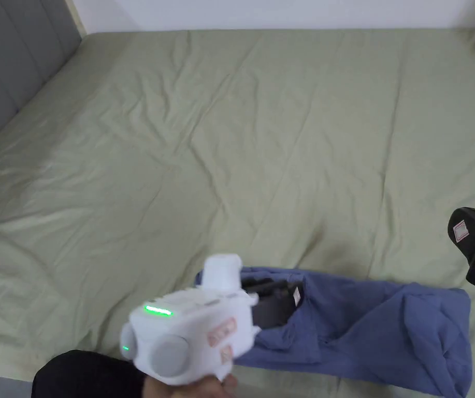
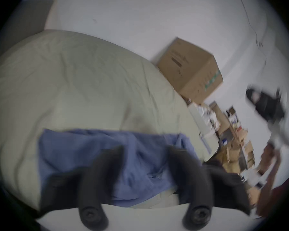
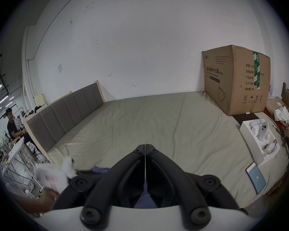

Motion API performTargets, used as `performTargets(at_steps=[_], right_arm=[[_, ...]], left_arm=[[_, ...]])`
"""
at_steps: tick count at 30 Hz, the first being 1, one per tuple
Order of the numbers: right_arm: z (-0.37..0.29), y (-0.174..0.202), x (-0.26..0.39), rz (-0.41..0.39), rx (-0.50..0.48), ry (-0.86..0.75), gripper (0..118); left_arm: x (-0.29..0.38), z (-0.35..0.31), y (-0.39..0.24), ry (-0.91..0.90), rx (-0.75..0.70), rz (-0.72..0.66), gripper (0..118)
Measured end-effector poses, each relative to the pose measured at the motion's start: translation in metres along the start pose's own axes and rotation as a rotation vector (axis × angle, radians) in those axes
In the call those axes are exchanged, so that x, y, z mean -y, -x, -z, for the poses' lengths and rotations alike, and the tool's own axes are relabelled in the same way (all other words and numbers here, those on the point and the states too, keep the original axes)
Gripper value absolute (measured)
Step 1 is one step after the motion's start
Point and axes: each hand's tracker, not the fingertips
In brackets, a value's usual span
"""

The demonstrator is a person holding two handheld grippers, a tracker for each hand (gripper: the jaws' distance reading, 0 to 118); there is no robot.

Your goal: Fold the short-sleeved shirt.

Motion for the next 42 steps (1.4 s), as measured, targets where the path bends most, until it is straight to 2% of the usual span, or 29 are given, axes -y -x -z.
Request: performTargets(at_steps=[1, 2, 3, 5, 8, 12, 18, 20, 22, 24, 25, 26, 29, 32, 35, 42], right_arm=[[0.001, 0.001, 0.0, -0.001, -0.001, 0.004, 1], [0.002, 0.002, 0.001, -0.003, -0.005, 0.004, 1], [0.002, 0.004, 0.001, -0.004, -0.008, 0.003, 1], [0.002, 0.005, 0.002, -0.003, -0.012, 0.004, 1], [0.006, 0.007, 0.004, 0.007, -0.023, 0.012, 1], [0.005, 0.015, 0.003, 0.006, -0.043, 0.016, 1], [0.005, 0.02, 0.0, -0.036, -0.041, 0.02, 1], [0.006, 0.018, -0.001, -0.012, -0.051, 0.024, 1], [0.005, 0.018, -0.001, -0.013, -0.044, 0.02, 1], [0.006, 0.018, -0.001, -0.018, -0.041, 0.02, 1], [0.006, 0.017, -0.001, -0.017, -0.041, 0.021, 1], [0.007, 0.017, -0.001, -0.01, -0.043, 0.023, 1], [0.004, 0.015, -0.001, -0.012, -0.042, 0.024, 1], [0.0, 0.014, -0.003, -0.024, -0.039, 0.025, 1], [-0.002, 0.012, -0.003, -0.035, -0.031, 0.019, 1], [-0.003, 0.007, -0.004, -0.03, -0.024, 0.011, 1]], left_arm=[[-0.013, -0.012, 0.011, -0.006, 0.0, -0.021, 82], [-0.023, -0.022, 0.021, -0.015, -0.009, -0.011, 105], [-0.032, -0.034, 0.032, -0.043, -0.067, 0.011, 116], [-0.047, -0.048, 0.052, -0.009, -0.204, 0.043, 115], [-0.05, -0.041, 0.092, 0.194, -0.296, -0.053, 115], [-0.028, -0.016, 0.136, 0.343, -0.215, -0.269, 111], [-0.022, 0.0, 0.122, 0.367, -0.223, -0.203, 112], [-0.022, 0.0, 0.114, 0.381, -0.199, -0.205, 106], [-0.02, 0.002, 0.104, 0.386, -0.123, -0.225, 75], [-0.019, 0.01, 0.096, 0.415, -0.122, -0.214, 43], [-0.017, 0.015, 0.091, 0.427, -0.136, -0.189, 29], [-0.016, 0.019, 0.089, 0.435, -0.139, -0.165, 20], [-0.018, 0.021, 0.086, 0.409, -0.116, -0.197, 19], [-0.025, 0.018, 0.082, 0.405, -0.155, -0.09, 17], [-0.031, 0.009, 0.084, 0.398, -0.09, -0.167, 17], [-0.068, -0.033, 0.118, 0.394, -0.08, -0.166, 16]])
